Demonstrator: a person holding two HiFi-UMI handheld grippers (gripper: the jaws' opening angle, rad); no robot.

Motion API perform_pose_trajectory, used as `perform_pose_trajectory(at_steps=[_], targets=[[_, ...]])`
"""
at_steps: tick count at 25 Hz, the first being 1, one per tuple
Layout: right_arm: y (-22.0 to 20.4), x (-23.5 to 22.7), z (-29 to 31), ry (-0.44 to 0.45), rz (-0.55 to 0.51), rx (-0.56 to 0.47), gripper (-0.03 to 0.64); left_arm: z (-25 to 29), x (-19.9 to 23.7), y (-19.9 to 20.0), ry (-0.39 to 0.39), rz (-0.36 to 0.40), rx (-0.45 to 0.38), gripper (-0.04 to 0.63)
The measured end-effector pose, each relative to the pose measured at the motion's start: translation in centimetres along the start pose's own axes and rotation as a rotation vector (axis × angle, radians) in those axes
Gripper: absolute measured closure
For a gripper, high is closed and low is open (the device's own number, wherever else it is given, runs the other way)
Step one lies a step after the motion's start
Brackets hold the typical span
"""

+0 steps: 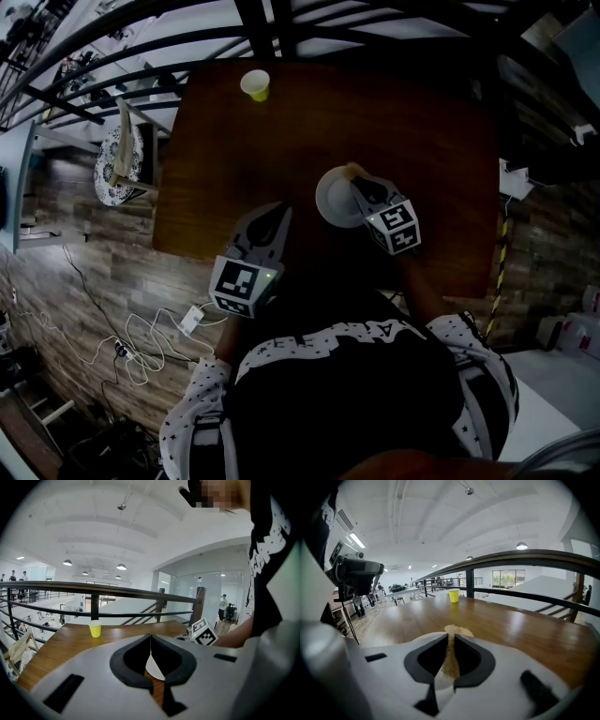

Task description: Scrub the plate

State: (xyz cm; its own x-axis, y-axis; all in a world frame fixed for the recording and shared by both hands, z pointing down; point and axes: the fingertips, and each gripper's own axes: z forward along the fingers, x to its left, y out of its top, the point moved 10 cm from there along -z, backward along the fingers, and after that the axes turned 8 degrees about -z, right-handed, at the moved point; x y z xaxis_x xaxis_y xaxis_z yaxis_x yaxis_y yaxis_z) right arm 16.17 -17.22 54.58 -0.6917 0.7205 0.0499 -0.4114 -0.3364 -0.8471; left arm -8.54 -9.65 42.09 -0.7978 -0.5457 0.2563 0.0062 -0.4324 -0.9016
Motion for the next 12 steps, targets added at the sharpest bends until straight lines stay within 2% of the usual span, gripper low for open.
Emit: perform_pose_trajectory(at_steps=[12], targets=[[-0.36, 0.81, -0.17, 0.028, -0.009, 0.002, 0.568, 0.21, -0.58, -0.12, -0.006, 0.002, 0.001, 0.581]])
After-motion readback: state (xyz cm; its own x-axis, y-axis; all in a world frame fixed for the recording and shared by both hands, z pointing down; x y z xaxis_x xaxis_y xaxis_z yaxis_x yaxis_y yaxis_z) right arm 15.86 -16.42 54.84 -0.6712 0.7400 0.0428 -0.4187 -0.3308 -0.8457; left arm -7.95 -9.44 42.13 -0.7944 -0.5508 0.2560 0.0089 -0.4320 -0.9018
